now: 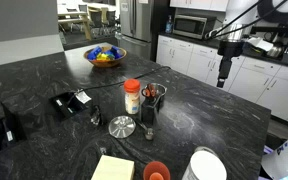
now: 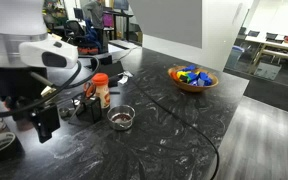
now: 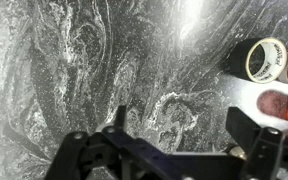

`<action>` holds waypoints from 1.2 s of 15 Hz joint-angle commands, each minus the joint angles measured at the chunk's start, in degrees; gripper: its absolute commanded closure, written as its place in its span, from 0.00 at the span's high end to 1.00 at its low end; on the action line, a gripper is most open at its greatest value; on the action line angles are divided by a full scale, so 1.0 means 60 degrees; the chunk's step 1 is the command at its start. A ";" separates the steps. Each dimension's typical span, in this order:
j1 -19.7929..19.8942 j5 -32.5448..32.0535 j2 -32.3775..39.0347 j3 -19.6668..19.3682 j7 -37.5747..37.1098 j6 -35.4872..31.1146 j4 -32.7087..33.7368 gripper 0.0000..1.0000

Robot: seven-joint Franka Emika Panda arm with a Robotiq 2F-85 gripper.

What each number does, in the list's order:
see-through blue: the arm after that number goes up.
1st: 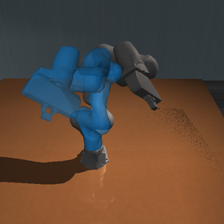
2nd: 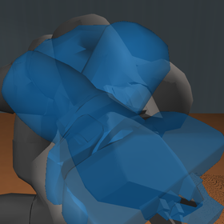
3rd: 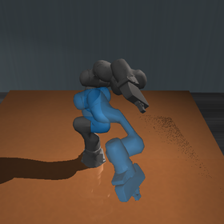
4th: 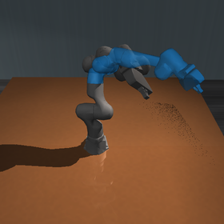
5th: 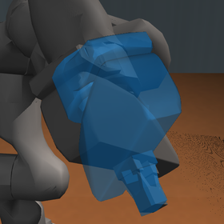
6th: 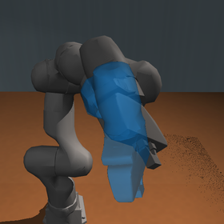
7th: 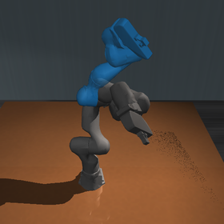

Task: Put the scissors on the table

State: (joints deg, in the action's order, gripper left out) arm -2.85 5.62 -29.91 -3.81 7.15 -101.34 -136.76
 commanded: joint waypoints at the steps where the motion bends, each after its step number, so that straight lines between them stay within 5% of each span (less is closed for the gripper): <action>1: 0.0118 0.0044 0.0009 0.0096 0.0047 0.0024 0.0020 1.00; 9: -0.0028 0.0133 0.0163 0.0330 -0.0081 -0.0161 0.0053 1.00; 18: -0.0686 0.0688 0.1226 0.1143 -0.0437 -0.2104 0.0025 1.00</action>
State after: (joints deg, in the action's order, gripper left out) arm -7.27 9.65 -22.52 2.79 4.44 -114.24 -136.72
